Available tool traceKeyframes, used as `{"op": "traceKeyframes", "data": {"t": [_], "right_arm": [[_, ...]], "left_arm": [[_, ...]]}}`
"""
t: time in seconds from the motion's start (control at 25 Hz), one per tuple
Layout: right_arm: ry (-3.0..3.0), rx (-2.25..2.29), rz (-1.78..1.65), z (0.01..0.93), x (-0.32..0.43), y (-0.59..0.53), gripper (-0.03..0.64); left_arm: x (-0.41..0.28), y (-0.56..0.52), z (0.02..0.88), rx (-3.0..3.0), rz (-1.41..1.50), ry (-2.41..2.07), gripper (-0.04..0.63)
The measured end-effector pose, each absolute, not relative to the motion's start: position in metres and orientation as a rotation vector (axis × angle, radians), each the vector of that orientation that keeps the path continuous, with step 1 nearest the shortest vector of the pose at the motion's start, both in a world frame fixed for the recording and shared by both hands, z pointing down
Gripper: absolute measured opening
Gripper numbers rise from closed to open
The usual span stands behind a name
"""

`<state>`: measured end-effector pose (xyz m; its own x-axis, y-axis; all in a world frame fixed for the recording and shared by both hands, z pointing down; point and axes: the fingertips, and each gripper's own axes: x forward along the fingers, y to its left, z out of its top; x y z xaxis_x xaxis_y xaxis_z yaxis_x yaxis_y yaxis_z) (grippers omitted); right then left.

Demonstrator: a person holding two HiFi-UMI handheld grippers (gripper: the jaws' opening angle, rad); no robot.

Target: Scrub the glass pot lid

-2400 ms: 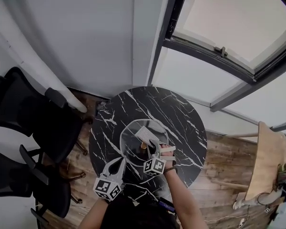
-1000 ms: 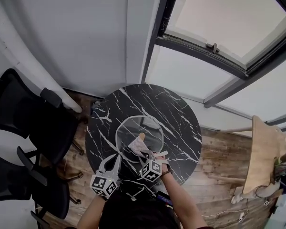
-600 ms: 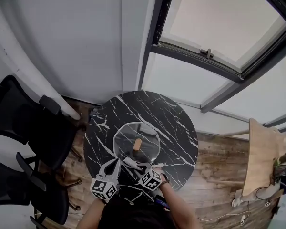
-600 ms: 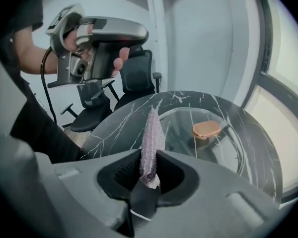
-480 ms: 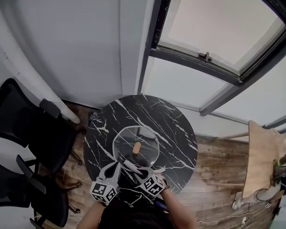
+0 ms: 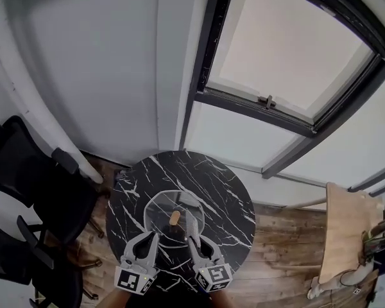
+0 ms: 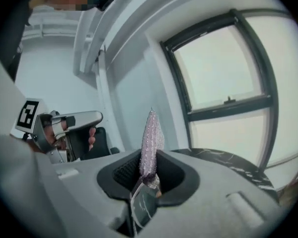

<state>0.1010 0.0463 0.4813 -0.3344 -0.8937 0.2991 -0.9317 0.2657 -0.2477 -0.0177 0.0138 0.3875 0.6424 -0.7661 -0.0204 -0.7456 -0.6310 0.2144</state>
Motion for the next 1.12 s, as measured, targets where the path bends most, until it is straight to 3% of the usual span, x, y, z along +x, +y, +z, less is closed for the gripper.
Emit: {"op": "traceKeyframes", "data": {"t": [0.28,1.12], "right_arm": [[-2.354,1.971,0.321,0.399,0.129,0.066,0.077],[-2.404,1.976,0.382,0.393,0.146,0.106,0.072]], "left_arm": [[-0.006,0.037,0.343,2.706,-0.215,-1.288,0.002],[0.019,0.064,0.351,2.635,-0.205,-1.359,0.002]]}}
